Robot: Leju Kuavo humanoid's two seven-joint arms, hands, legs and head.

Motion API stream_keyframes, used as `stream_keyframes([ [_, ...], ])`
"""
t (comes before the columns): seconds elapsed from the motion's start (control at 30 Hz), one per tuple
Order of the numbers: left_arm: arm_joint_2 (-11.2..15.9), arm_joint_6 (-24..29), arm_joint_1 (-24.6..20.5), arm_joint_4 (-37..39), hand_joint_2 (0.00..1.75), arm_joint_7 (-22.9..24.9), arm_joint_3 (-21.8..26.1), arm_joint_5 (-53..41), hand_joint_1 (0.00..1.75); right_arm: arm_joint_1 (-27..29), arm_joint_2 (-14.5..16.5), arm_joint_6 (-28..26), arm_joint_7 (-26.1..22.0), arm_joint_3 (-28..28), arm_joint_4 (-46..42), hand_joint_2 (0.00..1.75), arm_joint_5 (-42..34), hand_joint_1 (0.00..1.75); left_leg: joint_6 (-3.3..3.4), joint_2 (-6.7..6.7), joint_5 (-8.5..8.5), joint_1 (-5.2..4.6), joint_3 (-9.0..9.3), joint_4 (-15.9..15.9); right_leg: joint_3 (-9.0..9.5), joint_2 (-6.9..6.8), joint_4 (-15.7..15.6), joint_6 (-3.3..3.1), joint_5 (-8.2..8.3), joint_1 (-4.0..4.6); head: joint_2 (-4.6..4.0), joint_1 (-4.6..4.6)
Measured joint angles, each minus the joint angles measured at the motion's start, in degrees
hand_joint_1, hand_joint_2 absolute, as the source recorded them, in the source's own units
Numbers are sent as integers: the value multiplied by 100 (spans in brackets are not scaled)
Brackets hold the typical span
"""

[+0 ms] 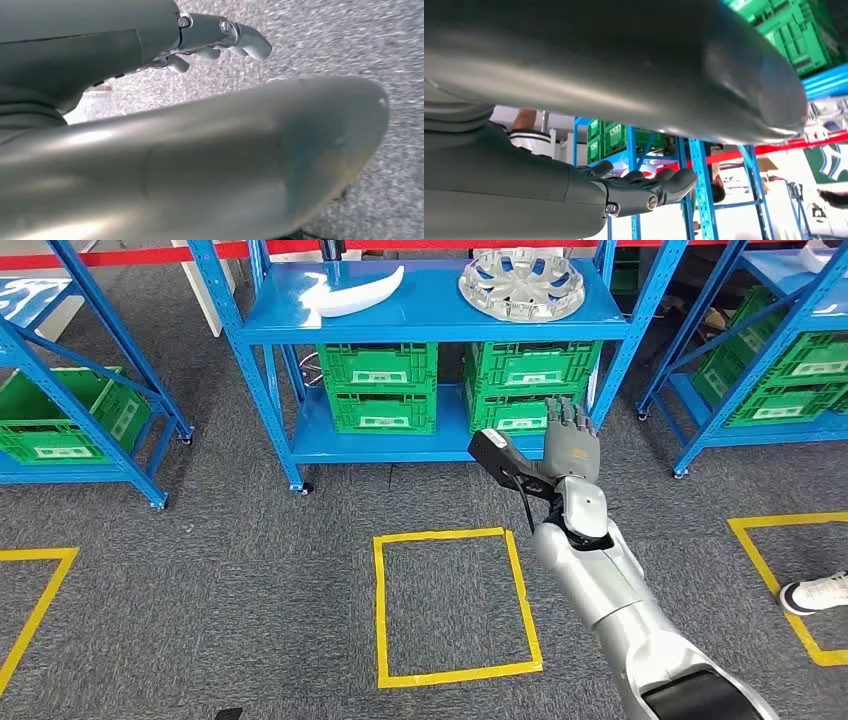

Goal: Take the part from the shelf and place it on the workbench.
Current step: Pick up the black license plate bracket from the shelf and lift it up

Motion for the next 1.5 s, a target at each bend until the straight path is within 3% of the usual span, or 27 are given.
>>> stream_keyframes([
  [0.07, 1, 21, -2, 0, 0, 5, 0, -8, 0, 15, -1, -5, 0, 1, 0, 0, -3, 0, -26, 3, 0, -1, -1, -9, 5, 11, -23, -29, -11, 9, 0, -7],
  [0.13, 4, 49, -4, -1, 0, 13, 0, -18, 0, 31, -7, -13, 11, 2, -1, 0, -8, 0, -88, 12, -19, 2, 6, -26, 27, 30, -65, -97, -21, 3, 0, -14],
  [0.2, 4, 56, -9, -2, 0, 16, -1, -27, 0, 29, -11, -16, 41, 2, -3, 0, -11, 0, -147, 19, -135, 9, -63, 159, 86, 38, -106, -170, -35, -22, 0, -34],
  [0.3, 1, 57, -14, -1, 0, 17, -2, -38, 0, 49, -13, -16, 68, 2, -2, 0, -15, 0, -198, 19, -544, 20, -614, 1205, 165, 38, -127, -240, -88, -30, 0, -69],
  [0.33, 2, 57, -8, -1, 0, 21, -2, -39, 0, 64, -14, -15, 69, 2, -1, 0, -16, 0, -206, 18, -600, 22, -808, 1506, 186, 42, -126, -248, -108, -28, 0, -70],
  [0.37, 2, 57, -1, 0, 0, 25, -2, -39, 0, 78, -16, -14, 67, 2, -1, 0, -17, 0, -208, 18, -541, 23, -912, 1611, 213, 50, -125, -246, -130, -28, 0, -71],
  [0.4, 2, 57, 3, 0, 0, 29, -2, -39, 0, 87, -18, -10, 61, 2, -1, 0, -17, 0, -205, 19, -365, 25, -905, 1488, 249, 60, -124, -237, -156, -30, 0, -72],
  [0.47, 3, 62, 2, 1, 0, 32, -2, -37, 0, 86, -20, 3, 47, 2, -1, 0, -14, 0, -183, 19, 125, 28, -629, 761, 345, 76, -124, -199, -221, -34, 0, -72],
  [0.53, 4, 66, -3, 4, 0, 26, -2, -33, 0, 66, -25, 20, 47, 3, -1, 0, -8, 0, -142, 14, 335, 14, -361, 165, 384, 91, -117, -139, -271, -19, 0, -76],
  [0.63, 0, 65, -4, 4, 0, 17, -2, -31, 0, 54, -56, 22, 75, 4, -2, 0, -10, 0, -42, 8, 266, -2, -300, 25, 375, 97, -130, -36, -297, -5, 0, -71],
  [0.7, -10, 62, -1, 3, 0, 16, -2, -33, 0, 55, -100, -3, 95, 5, -4, 0, -28, 0, 40, 5, 249, 10, -254, -9, 313, 71, 42, 36, -386, -11, 0, -56],
  [0.73, -14, 60, -6, 2, 0, 15, -2, -35, 0, 56, -130, -21, 98, 5, -5, 0, -39, 0, 79, 5, 237, 21, -224, -23, 193, 57, 288, 64, -495, -11, 0, -46],
  [0.83, -19, 57, -5, 3, 0, 14, -2, -40, 0, 109, -244, -62, 99, 4, -4, 0, -58, 0, 144, -4, 166, 14, -157, -23, -456, 41, 1368, 104, -855, -10, 0, -24],
  [0.87, -21, 57, 2, 3, 0, 15, -2, -41, 0, 138, -277, -70, 99, 4, -4, 0, -63, 0, 145, -8, 137, 11, -126, -21, -603, 41, 1528, 103, -825, -9, 0, -20],
  [0.9, -26, 57, 7, 4, 0, 15, -2, -40, 0, 159, -303, -79, 100, 4, -4, 0, -67, 0, 138, -12, 105, 9, -86, -19, -637, 41, 1462, 95, -674, -9, 0, -16],
  [0.97, -37, 56, 7, 4, 0, 14, -2, -41, 0, 181, -357, -109, 102, 4, -5, 0, -84, 0, 114, -14, 29, 9, 13, -17, -399, 31, 750, 51, -163, -2, 0, -11],
  [1.03, -49, 51, -3, 4, 0, 7, -2, -41, 0, 198, -427, -146, 103, 3, -5, 0, -103, 0, 69, -19, -37, -4, 64, -11, -117, 16, 93, -16, 105, 34, 0, -13],
  [1.1, -57, 44, 1, 7, 0, -1, -1, -43, 0, 227, -508, -172, 113, -3, -5, 0, -115, 0, 10, -23, -68, -11, 68, -31, -27, 19, -83, -78, 70, 70, 0, -15],
  [1.2, -63, 41, 5, 3, 0, -10, -2, -57, 0, 264, -604, -189, 105, -19, -19, 0, -136, 0, -83, -9, -144, -18, 75, 23, 73, 37, -176, -158, 25, 19, 0, -26],
  [1.27, -68, 40, -9, 0, 0, -16, -2, -72, 0, 275, -632, -198, 97, -33, -32, 0, -146, 0, -140, -2, -317, -2, -190, 522, 176, 35, -218, -217, -22, -10, 0, -51],
  [1.33, -71, 39, -9, 1, 0, -14, -2, -80, 0, 298, -646, -199, 95, -39, -34, 0, -151, 0, -187, -2, -487, 17, -640, 1232, 270, 35, -221, -249, -102, -12, 0, -67],
  [1.4, -71, 39, 3, 2, 0, -8, -2, -81, 0, 338, -661, -199, 96, -40, -34, 0, -153, 0, -218, 0, -350, 33, -895, 1455, 399, 45, -220, -239, -204, -17, 0, -69],
  [1.43, -70, 39, 7, 3, 0, -7, -2, -81, 0, 352, -667, -199, 96, -40, -34, 0, -153, 0, -227, 2, -126, 42, -876, 1265, 479, 51, -220, -224, -263, -23, 0, -69],
  [1.5, -70, 39, 6, 4, 0, -6, -2, -83, 0, 359, -676, -204, 100, -43, -37, 0, -153, 0, -222, 7, 359, 44, -639, 577, 633, 57, -221, -172, -389, -31, 0, -74],
])
